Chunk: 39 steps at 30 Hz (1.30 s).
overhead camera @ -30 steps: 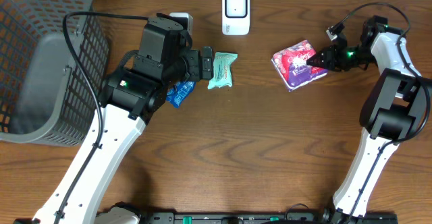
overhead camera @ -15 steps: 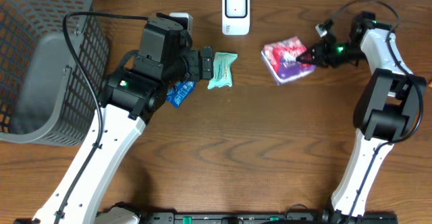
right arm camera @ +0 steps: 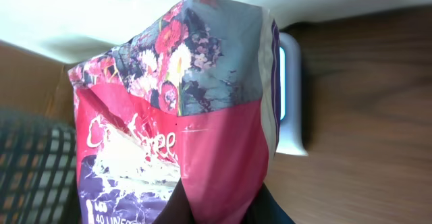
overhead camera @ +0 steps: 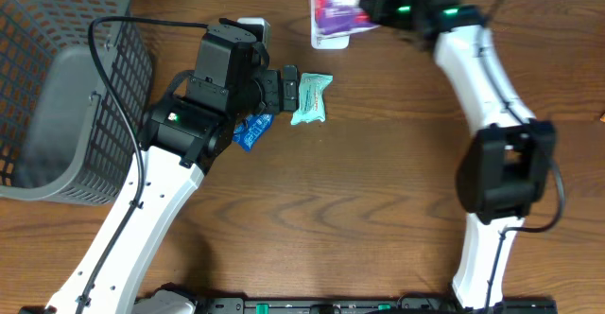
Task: Scan the item barcode
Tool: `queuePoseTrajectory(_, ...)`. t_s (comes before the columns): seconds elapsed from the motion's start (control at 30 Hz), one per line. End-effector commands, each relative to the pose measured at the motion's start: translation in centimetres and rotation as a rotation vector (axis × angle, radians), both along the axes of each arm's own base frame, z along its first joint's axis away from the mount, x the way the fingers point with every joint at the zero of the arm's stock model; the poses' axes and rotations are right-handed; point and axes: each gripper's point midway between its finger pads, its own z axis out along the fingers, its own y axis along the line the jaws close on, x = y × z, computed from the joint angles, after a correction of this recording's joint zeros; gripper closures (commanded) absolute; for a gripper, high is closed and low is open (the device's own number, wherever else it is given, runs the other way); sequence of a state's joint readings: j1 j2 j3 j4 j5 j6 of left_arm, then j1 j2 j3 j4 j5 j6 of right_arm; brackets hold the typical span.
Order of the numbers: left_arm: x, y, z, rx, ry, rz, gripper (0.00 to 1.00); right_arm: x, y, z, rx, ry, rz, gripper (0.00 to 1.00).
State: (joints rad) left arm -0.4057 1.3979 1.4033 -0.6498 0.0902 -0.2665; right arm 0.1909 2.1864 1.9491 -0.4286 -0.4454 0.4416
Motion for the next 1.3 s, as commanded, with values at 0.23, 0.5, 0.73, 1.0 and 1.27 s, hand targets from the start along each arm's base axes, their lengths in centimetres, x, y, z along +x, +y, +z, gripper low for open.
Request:
queuePoseTrajectory(0.23, 0.3, 0.2, 0.7, -0.001, -0.015, 0.016, 0.02, 2.1, 1.3, -2.6, -0.098, -0.018, -0.258, 0.99)
queuePoseTrajectory(0.5, 0.3, 0.2, 0.7, -0.001, -0.015, 0.016, 0.02, 2.9, -2.0, -2.5, -0.162, -0.046, -0.261, 0.99)
queuePoseTrajectory(0.73, 0.3, 0.2, 0.7, -0.001, -0.015, 0.016, 0.02, 2.3, -11.7, -1.1, -0.175, 0.033, -0.4, 0.99)
queuePoseTrajectory(1.0, 0.3, 0.2, 0.7, -0.001, -0.015, 0.016, 0.02, -2.7, -28.5, -1.6, -0.256, 0.214, -0.626, 0.99)
queuePoseTrajectory(1.27, 0.3, 0.2, 0.7, -0.001, -0.015, 0.016, 0.02, -10.7, -42.1, -4.0, -0.396, 0.419, -0.84, 0.99)
